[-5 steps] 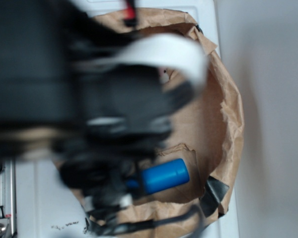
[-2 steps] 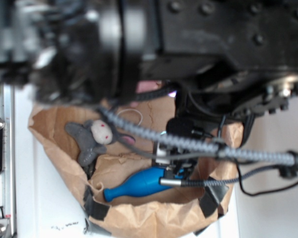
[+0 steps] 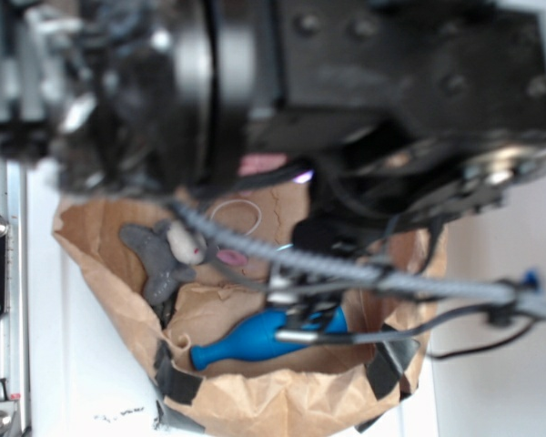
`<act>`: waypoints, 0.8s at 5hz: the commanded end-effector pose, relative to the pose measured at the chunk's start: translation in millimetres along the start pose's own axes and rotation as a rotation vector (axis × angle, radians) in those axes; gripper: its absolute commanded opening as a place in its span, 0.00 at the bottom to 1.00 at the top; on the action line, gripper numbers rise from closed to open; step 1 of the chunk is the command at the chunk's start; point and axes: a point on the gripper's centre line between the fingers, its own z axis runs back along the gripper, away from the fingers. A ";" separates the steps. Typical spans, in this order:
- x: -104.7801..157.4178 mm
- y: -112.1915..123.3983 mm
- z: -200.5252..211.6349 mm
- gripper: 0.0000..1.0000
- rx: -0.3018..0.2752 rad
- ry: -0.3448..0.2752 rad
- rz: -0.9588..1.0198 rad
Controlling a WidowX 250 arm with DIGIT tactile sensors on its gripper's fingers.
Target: Grab the gray animal.
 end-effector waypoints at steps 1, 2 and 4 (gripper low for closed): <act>-36.1 -12.6 -6.1 1.00 -0.053 -0.033 -0.017; -49.1 -16.3 -18.2 1.00 -0.095 -0.010 0.099; -56.2 -15.3 -54.5 1.00 -0.163 -0.034 0.228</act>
